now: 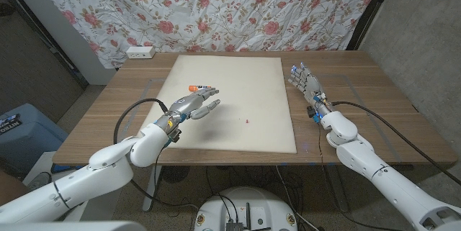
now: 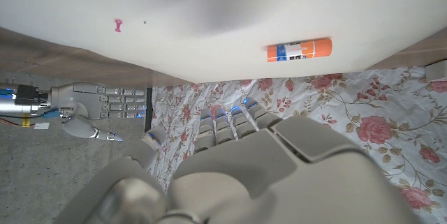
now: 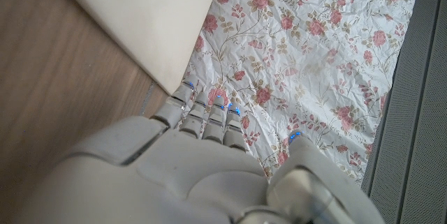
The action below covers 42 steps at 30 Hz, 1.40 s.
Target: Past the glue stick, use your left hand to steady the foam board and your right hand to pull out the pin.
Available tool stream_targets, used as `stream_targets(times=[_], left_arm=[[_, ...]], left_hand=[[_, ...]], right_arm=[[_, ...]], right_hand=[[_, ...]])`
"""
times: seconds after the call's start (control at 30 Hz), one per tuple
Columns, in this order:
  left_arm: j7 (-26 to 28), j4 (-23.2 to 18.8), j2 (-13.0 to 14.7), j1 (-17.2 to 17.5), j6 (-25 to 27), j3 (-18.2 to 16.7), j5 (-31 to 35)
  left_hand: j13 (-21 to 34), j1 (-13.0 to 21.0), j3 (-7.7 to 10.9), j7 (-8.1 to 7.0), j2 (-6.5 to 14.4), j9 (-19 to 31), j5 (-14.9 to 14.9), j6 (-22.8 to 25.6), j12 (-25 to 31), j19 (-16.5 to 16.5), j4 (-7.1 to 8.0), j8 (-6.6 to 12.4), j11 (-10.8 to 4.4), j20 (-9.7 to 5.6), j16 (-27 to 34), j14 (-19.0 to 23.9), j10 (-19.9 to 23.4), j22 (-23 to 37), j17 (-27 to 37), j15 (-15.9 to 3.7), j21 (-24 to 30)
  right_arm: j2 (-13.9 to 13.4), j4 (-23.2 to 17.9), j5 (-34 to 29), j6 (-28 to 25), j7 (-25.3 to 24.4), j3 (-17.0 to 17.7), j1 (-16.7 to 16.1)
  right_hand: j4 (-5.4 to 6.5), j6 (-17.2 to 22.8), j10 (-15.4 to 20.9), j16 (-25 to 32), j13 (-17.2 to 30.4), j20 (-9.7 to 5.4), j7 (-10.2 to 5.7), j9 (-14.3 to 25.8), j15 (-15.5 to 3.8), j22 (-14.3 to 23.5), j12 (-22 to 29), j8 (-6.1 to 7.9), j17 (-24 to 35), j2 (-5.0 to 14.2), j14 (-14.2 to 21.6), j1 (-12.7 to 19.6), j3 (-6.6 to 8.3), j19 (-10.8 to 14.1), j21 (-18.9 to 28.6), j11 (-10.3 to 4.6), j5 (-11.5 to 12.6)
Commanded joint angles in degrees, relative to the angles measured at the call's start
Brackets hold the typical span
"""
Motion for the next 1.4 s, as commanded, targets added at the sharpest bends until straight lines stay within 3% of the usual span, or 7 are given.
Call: stream_targets(times=[0.03,0.4,1.0,1.4], left_arm=[[-4.88,-1.33,-0.21,-1.94,2.98,4.08,6.23],[-6.76,-1.53,-1.53,-2.01,6.28,6.57,9.93],[-9.53,2.26,-2.11,-4.26,3.74,8.99,9.44],[-9.2,2.41,-2.89,-3.41,6.33,10.12,10.71]], left_hand=[[0.15,-0.54,-0.57,0.23,6.36,0.32,0.37,-0.92,-0.06,-0.83,-0.03,-0.32,-0.09,-5.01,0.05,-0.47,-0.8,0.32,0.15,-1.65,-0.48],[0.13,-0.55,-1.43,0.23,6.62,0.32,0.49,-2.53,-0.04,-1.98,0.02,-0.32,-0.62,-5.02,0.2,-0.94,-1.55,0.39,0.17,-1.84,-1.1],[0.1,-0.5,-2.48,-0.03,6.92,0.29,0.65,-4.33,-0.22,-3.54,-0.01,-0.23,-0.9,-4.7,0.13,-2.2,-3.48,0.42,0.16,-1.61,-1.8],[0.09,-0.42,-2.73,0.08,7.16,0.28,0.74,-4.87,-0.07,-4.0,-0.03,-0.15,-0.92,-4.67,0.23,-2.39,-3.8,0.42,0.13,-1.65,-1.96]], right_arm=[[0.06,1.09,0.69,0.66,0.88,0.25,0.03],[0.78,3.79,1.25,1.88,2.08,0.36,1.23],[1.1,5.46,1.23,1.79,2.52,0.16,2.55],[1.5,6.46,1.44,2.14,2.57,0.18,2.8]], right_hand=[[-0.08,0.59,0.61,0.24,0.1,-0.09,0.01,0.13,-0.06,0.11,0.27,0.4,-0.02,0.19,0.32,-0.16,0.37,0.2,0.37,-0.11,-0.02],[-0.24,0.78,0.64,0.27,0.05,-0.1,0.09,0.14,-0.09,0.11,0.24,0.41,-0.35,0.18,0.4,-0.25,0.53,0.13,0.33,-0.17,-0.1],[-0.43,0.96,0.69,0.29,-0.01,-0.19,0.1,0.14,-0.15,0.11,0.21,0.39,-0.8,0.23,0.4,-0.43,0.76,0.14,0.32,-0.19,-0.2],[-0.54,1.06,0.7,0.32,-0.03,-0.17,0.14,0.14,-0.08,0.1,0.19,0.38,-1.06,0.26,0.42,-0.55,0.91,0.13,0.32,-0.25,-0.25]])
